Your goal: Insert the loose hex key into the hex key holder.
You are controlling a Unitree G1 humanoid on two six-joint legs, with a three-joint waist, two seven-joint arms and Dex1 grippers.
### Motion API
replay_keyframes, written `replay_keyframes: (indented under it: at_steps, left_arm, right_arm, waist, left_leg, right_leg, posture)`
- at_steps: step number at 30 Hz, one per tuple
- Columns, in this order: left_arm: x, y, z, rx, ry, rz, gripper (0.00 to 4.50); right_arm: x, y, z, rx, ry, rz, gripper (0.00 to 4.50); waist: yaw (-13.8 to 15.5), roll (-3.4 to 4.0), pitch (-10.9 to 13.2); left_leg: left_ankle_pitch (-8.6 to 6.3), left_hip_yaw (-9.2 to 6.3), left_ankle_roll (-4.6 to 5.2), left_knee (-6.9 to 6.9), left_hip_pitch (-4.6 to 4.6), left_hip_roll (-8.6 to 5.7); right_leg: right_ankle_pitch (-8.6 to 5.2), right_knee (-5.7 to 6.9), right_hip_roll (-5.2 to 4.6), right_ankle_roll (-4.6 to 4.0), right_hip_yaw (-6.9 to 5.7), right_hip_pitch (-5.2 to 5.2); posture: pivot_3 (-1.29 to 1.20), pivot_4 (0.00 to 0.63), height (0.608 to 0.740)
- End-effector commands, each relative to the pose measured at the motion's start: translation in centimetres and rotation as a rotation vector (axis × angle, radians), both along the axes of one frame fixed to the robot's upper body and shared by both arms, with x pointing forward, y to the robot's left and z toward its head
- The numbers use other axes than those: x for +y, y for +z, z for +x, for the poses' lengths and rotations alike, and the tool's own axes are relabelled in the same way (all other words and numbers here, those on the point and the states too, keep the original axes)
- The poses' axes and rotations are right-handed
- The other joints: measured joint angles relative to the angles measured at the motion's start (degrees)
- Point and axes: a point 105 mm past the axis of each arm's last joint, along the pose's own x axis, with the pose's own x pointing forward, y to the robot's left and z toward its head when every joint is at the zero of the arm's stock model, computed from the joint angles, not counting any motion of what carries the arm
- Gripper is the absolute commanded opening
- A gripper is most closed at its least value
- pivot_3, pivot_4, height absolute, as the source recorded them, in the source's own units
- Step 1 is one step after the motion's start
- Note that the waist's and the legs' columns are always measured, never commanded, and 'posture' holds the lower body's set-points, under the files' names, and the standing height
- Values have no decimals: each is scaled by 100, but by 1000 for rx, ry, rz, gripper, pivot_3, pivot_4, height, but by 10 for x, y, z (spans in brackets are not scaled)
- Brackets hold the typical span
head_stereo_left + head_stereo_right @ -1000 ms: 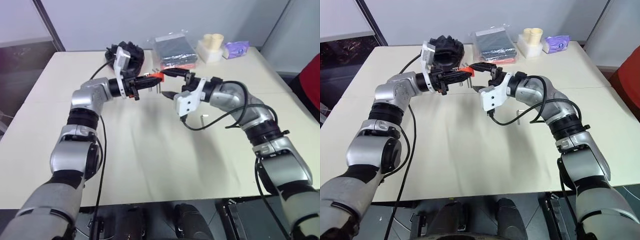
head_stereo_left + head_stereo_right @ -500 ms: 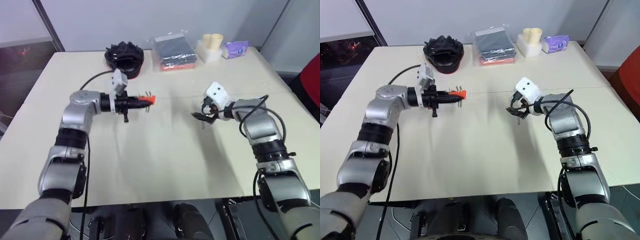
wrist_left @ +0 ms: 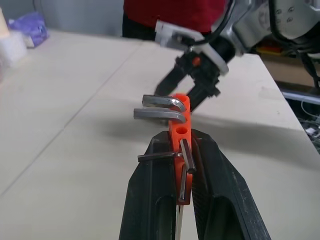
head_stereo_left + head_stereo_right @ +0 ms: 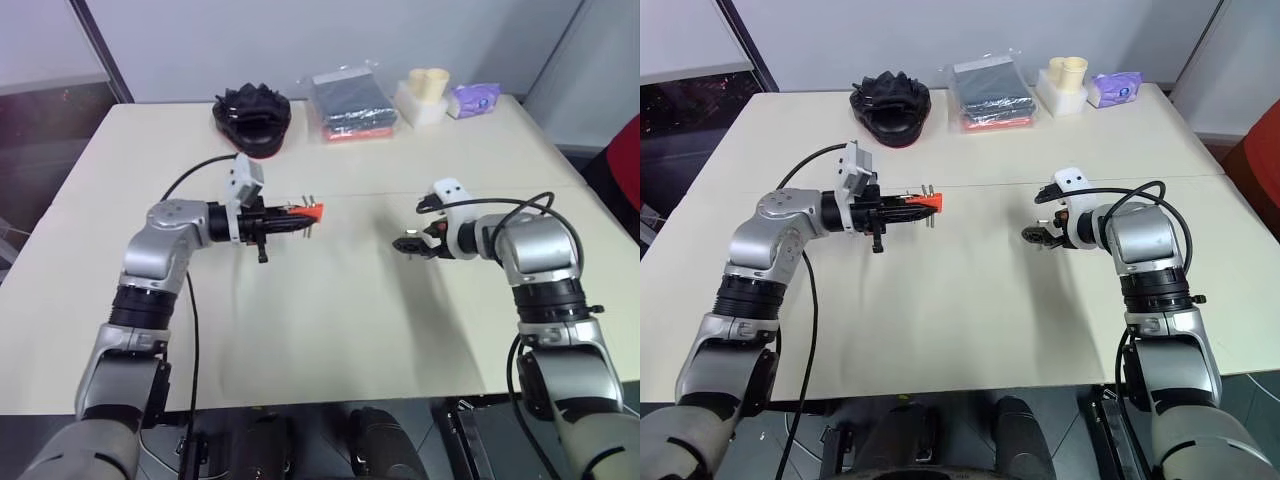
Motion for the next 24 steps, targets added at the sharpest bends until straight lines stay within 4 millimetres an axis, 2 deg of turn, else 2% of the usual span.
replay_keyframes:
  at_steps: [1, 6, 15, 17, 18, 21, 24]
  left_arm:
    - [-2, 11, -3, -39, -3, -36, 0]
    - [-3, 9, -3, -39, 4, -47, 0]
    - [-4, 5, -6, -33, 33, -73, 0]
    - [-3, 5, -7, -31, 44, -79, 0]
    - [-2, 5, -7, -30, 49, -82, 0]
    - [2, 6, -6, -31, 69, -86, 0]
    - [4, 6, -5, -33, 81, -86, 0]
  right_arm:
    - [3, 14, 5, -25, -24, 53, 4462]
    - [12, 7, 12, 11, -67, 99, 4462]
    - [26, -14, 26, 25, -87, 39, 4462]
    - [28, -23, 27, 35, -90, 2, 3960]
    - [28, -26, 26, 40, -91, -10, 3573]
    - [26, -41, 21, 71, -98, -43, 2147]
    - [27, -52, 15, 96, -100, -52, 510]
  waist:
    - [0, 0, 0]
    - [-11, 0, 0]
    - [-40, -2, -3]
    - [-42, -3, -3]
    - [-42, -3, -4]
    - [-44, -4, -5]
    - [-43, -5, -10]
  left_leg:
    - [0, 0, 0, 0, 0, 0]
    - [0, 0, 0, -1, 0, 0]
    - [0, 2, 0, 0, 7, 2]
    - [0, 2, -1, 0, 10, 2]
    - [0, 2, -1, 0, 11, 3]
    - [0, 2, -1, 0, 12, 4]
    - [0, 1, -1, -1, 13, 6]
  right_leg:
    - [0, 0, 0, 0, -1, 0]
    - [0, 0, 0, 0, -1, 0]
    - [0, 0, 0, 0, 0, 4]
    - [0, 0, -1, 0, 1, 5]
    - [0, 0, -1, 0, 3, 5]
    - [0, -1, -2, 0, 4, 5]
    - [0, 0, -2, 0, 3, 5]
  posture:
    - [0, 150, 740]
    - [0, 150, 740]
    - [0, 150, 740]
    - [0, 150, 740]
    - [0, 150, 740]
    - [0, 150, 740]
    - [0, 150, 740]
